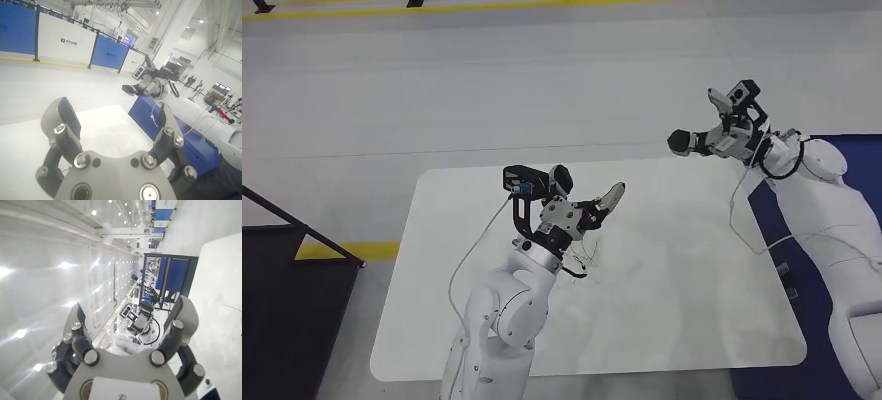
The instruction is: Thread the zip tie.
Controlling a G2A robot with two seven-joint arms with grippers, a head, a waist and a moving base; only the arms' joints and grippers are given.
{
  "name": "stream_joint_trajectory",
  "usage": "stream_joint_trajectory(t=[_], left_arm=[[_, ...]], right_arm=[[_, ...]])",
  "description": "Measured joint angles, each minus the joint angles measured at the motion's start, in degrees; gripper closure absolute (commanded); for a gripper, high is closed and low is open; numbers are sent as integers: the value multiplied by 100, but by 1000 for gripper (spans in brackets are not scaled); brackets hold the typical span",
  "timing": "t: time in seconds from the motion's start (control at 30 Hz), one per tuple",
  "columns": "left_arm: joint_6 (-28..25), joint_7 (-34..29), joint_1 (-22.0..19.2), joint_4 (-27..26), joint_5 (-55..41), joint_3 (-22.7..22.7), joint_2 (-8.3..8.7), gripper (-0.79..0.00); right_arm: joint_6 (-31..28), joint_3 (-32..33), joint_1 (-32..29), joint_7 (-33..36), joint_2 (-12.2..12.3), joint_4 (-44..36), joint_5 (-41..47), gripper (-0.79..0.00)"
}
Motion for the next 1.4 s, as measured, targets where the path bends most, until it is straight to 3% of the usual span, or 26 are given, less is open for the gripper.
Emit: stream_joint_trajectory(t=[0.13,1.4], left_arm=[[0,0,0,0,0,0,0,-785],[0,0,0,0,0,0,0,-784]], right_arm=[[231,517,-488,222,211,-562,119,-785],[223,493,-446,213,205,-505,110,-785]])
